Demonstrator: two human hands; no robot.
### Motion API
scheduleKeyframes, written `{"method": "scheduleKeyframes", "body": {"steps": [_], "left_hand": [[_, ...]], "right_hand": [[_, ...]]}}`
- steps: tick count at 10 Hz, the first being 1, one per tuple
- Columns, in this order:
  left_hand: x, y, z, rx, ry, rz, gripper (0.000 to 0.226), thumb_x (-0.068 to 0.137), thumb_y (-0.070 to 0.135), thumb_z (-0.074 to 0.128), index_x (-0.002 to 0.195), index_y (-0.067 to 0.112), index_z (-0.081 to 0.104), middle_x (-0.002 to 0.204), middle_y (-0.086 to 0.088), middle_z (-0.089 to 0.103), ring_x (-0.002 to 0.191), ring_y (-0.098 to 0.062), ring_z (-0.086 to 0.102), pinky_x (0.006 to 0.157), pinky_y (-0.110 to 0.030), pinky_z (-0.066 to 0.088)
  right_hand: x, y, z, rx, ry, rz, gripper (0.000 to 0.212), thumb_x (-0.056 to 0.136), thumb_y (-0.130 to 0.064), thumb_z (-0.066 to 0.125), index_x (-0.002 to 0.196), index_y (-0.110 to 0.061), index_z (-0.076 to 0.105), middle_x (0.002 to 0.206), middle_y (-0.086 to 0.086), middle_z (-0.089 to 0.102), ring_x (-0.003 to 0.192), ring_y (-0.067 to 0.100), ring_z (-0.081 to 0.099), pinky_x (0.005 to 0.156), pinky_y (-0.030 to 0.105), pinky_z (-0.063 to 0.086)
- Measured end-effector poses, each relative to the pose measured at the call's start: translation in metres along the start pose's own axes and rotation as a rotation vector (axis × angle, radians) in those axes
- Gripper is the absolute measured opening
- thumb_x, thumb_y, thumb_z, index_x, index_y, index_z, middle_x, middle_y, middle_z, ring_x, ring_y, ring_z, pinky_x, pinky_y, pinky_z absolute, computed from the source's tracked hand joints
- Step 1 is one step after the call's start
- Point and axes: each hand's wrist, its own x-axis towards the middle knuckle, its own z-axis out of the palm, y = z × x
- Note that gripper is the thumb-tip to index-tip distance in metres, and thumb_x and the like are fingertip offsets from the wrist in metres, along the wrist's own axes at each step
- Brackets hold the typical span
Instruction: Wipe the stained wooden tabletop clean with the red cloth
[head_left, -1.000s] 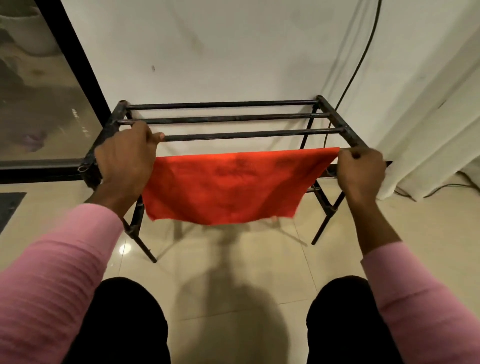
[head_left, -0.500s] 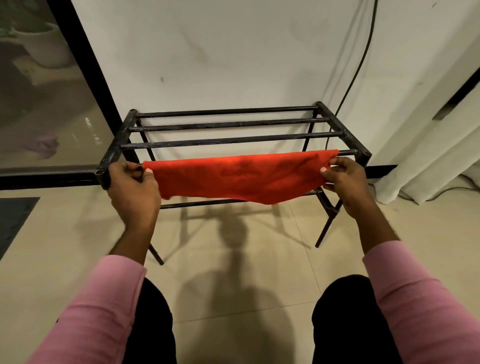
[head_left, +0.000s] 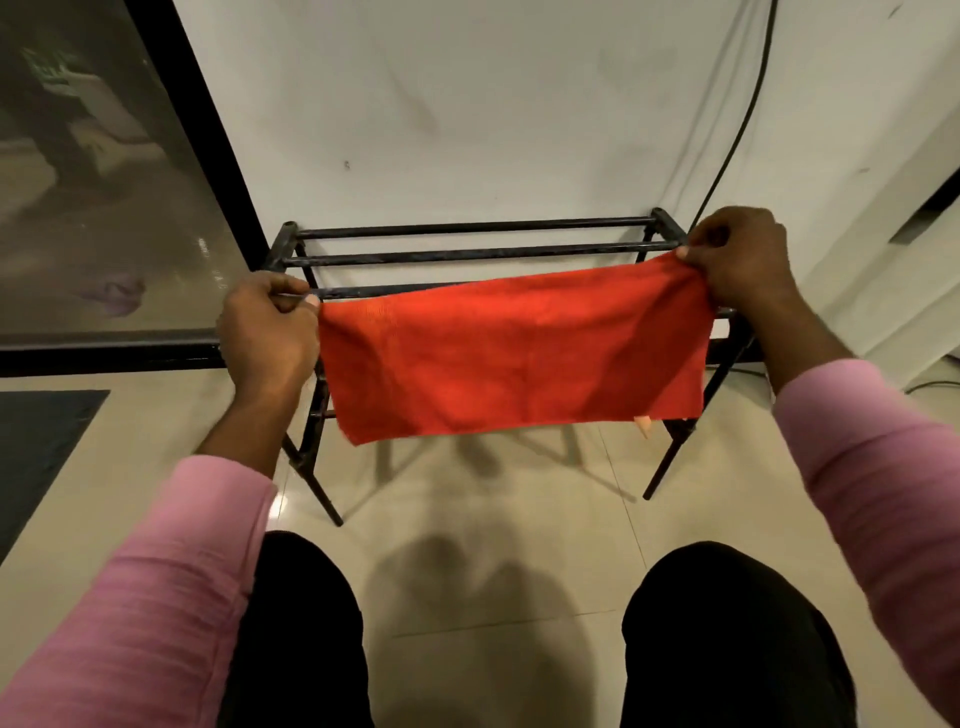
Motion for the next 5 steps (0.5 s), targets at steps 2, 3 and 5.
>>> {"method": "scheduleKeyframes", "body": {"steps": [2,3,5], "left_hand": [[-0.005,0.001,-0.002,0.463,-0.267,0.201,0.03,0.092,0.03,0.066,0.118,0.017,0.071,0.118,-0.008,0.07,0.106,-0.026,0.064,0.092,-0.041,0.051],[-0.004,0.002,-0.003,0.519,-0.331,0.32,0.03,0.091,0.029,0.067,0.115,0.012,0.072,0.116,-0.012,0.07,0.104,-0.027,0.064,0.094,-0.043,0.049],[0.005,0.003,-0.004,0.601,-0.411,0.341,0.033,0.09,0.033,0.068,0.118,0.016,0.07,0.124,-0.011,0.061,0.11,-0.029,0.059,0.094,-0.045,0.049]], "right_hand": [[-0.014,0.002,0.007,-0.304,-0.299,0.029,0.02,0.079,-0.032,0.072,0.091,-0.015,0.073,0.094,0.009,0.069,0.084,0.027,0.063,0.081,0.041,0.052],[-0.03,0.012,0.008,-0.287,-0.379,-0.087,0.019,0.089,-0.041,0.058,0.094,-0.028,0.071,0.091,-0.008,0.064,0.091,0.017,0.054,0.092,0.046,0.04],[-0.052,0.026,0.011,-0.128,-0.31,-0.167,0.029,0.087,-0.037,0.061,0.111,-0.022,0.069,0.107,0.001,0.07,0.102,0.021,0.062,0.095,0.046,0.044]]}}
